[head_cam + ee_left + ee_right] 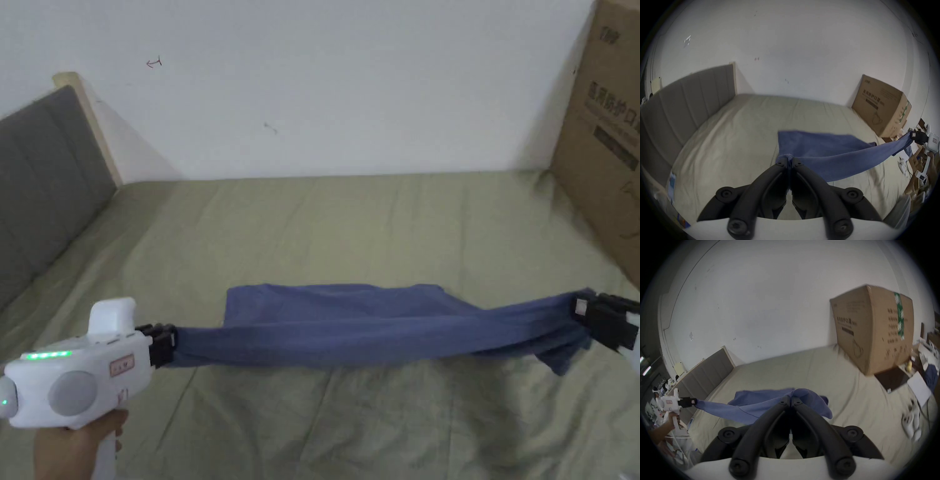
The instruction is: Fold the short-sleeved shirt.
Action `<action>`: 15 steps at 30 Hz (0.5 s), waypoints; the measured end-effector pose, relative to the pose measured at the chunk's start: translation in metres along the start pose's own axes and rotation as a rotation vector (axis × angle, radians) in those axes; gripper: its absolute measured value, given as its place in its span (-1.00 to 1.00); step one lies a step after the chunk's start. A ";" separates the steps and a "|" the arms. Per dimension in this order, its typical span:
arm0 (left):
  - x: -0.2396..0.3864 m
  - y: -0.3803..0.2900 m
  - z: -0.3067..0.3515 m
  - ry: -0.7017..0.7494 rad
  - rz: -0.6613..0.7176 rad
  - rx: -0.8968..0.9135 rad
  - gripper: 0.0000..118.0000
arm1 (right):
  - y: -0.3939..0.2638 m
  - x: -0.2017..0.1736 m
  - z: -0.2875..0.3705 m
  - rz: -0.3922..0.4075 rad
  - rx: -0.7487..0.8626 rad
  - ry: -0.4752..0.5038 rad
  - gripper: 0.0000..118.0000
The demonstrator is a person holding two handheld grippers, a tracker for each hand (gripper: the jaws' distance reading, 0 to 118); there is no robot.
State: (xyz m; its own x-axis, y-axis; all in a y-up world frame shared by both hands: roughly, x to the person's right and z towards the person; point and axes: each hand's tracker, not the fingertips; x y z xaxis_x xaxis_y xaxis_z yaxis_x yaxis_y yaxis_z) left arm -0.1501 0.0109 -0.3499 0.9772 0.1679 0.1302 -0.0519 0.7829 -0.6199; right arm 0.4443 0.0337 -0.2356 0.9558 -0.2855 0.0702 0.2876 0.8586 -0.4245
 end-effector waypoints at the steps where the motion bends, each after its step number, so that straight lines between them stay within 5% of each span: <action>1: -0.003 -0.015 0.005 0.002 0.009 -0.028 -0.94 | -0.012 0.001 0.009 -0.006 -0.010 0.000 -1.00; 15: -0.027 -0.145 0.038 0.066 0.072 -0.179 -0.94 | -0.156 0.009 0.083 -0.095 -0.246 -0.123 -1.00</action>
State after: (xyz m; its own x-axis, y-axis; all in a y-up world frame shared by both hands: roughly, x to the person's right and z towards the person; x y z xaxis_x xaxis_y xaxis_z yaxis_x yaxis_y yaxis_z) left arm -0.1772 -0.0845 -0.2338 0.9840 0.1752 0.0334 -0.0902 0.6504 -0.7543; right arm 0.4128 -0.0672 -0.0944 0.9298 -0.2932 0.2225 0.3672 0.6970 -0.6159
